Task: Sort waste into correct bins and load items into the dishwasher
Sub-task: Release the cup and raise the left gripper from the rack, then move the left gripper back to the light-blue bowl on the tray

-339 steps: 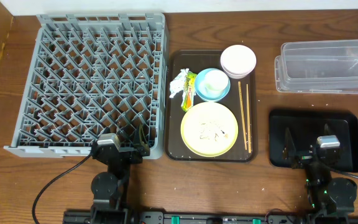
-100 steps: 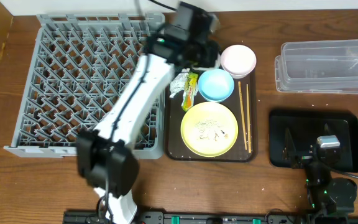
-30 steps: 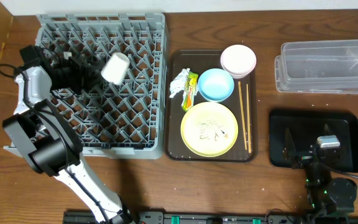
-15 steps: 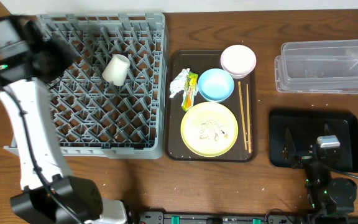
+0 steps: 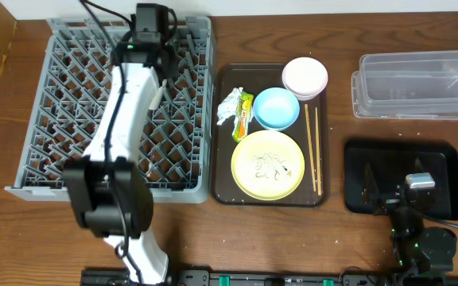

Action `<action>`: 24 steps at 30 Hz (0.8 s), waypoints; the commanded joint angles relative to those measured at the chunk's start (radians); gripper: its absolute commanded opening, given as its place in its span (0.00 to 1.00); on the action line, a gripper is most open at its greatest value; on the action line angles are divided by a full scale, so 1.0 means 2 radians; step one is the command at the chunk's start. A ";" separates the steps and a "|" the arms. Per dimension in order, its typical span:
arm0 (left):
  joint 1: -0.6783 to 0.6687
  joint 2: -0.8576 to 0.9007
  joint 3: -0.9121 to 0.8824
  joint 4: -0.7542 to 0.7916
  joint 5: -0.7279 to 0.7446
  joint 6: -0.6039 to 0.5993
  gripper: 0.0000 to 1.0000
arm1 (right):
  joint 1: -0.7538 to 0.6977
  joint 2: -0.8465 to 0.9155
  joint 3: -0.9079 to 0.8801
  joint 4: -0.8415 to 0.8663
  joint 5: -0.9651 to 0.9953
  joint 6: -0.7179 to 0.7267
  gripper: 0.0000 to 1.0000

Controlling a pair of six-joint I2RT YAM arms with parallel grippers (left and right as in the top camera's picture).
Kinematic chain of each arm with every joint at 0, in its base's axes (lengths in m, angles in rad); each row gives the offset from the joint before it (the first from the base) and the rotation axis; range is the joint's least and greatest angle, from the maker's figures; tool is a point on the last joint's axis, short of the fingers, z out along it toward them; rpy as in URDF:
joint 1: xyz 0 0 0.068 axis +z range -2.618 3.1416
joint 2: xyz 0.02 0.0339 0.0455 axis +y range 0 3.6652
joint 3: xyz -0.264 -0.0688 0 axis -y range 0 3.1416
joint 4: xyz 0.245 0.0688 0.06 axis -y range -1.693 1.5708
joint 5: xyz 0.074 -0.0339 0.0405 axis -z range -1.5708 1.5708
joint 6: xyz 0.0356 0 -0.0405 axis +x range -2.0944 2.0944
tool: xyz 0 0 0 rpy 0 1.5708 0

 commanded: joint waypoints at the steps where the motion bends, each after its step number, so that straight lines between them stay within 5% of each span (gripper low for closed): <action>1: 0.005 0.022 -0.001 0.016 -0.051 0.009 0.08 | 0.005 -0.003 -0.001 -0.002 0.001 -0.004 0.99; 12: 0.004 0.050 -0.001 0.063 0.040 0.033 0.08 | 0.005 -0.003 -0.001 -0.002 0.001 -0.004 0.99; 24: 0.016 0.059 -0.021 0.046 0.006 0.033 0.08 | 0.005 -0.003 -0.001 -0.002 0.001 -0.004 0.99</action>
